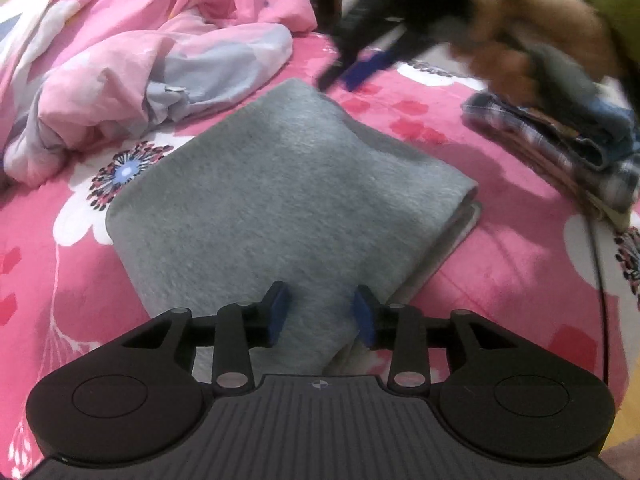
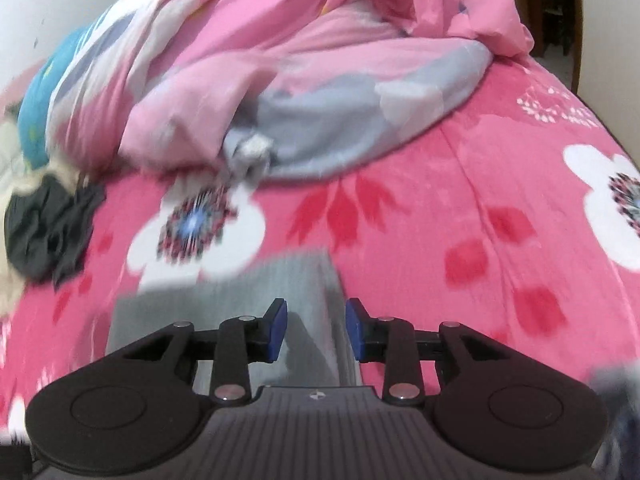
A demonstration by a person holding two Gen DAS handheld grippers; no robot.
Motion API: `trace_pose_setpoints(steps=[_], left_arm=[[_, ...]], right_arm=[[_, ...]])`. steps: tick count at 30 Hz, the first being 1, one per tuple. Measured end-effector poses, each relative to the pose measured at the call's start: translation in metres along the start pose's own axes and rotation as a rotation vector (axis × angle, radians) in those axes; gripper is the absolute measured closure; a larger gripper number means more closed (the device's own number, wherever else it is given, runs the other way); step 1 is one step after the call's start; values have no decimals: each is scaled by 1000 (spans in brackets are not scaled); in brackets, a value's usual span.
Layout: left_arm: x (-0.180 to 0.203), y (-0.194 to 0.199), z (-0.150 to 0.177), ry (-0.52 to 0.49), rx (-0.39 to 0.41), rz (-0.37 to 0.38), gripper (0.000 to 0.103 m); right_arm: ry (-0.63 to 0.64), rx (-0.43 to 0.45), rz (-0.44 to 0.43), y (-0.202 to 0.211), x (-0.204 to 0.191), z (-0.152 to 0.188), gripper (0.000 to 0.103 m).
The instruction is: Fold clothes
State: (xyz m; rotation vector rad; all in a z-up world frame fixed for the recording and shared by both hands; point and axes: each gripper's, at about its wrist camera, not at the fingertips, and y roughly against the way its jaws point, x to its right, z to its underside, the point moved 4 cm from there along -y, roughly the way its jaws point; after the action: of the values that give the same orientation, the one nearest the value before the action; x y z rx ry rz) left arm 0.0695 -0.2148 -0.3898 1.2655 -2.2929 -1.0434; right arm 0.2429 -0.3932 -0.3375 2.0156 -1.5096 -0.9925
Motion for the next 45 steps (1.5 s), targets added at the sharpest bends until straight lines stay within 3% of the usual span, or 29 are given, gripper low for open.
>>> trace_pose_setpoints(steps=[4,6,8,13,15,17,21,25,29,33,37,40,45], left_arm=[[4,-1,1,11,4,-25,59],[7,-2,0,8,1,-32,52],[12,-3,0,-12,-3,-41,47],[14,-5,2,2,11,-61,46],[13,-5,3,11,19,-64,46],[14,-4,3,11,31,-61,46],[11,-5,1,14,43,-52,46],[5,-3,2,45,50,-19,46],[-1,-2,3,49,59,28,46],[-3,-1,3,30,63,71,46],[-8,-1,2,-5,61,113,46],[-19,3,-3,11,41,151,48],[-52,31,-19,128,36,192,48]], right_arm=[[127,137,-65,-3,-20,-22,69],[189,135,-98,-1,-32,-21,69],[227,118,-124,5,-40,-17,69],[289,76,-162,19,-48,-5,69],[330,11,-125,-4,-49,6,70],[384,-67,-35,-43,-43,19,73],[385,-62,-14,-73,-39,23,73],[384,-74,37,-51,-55,13,72],[421,-3,-40,-13,-89,7,72],[382,-82,-126,-39,-111,21,72],[265,-192,-98,-90,-98,39,73],[208,-206,-55,-72,-96,25,74],[192,-142,76,-6,-77,12,72]])
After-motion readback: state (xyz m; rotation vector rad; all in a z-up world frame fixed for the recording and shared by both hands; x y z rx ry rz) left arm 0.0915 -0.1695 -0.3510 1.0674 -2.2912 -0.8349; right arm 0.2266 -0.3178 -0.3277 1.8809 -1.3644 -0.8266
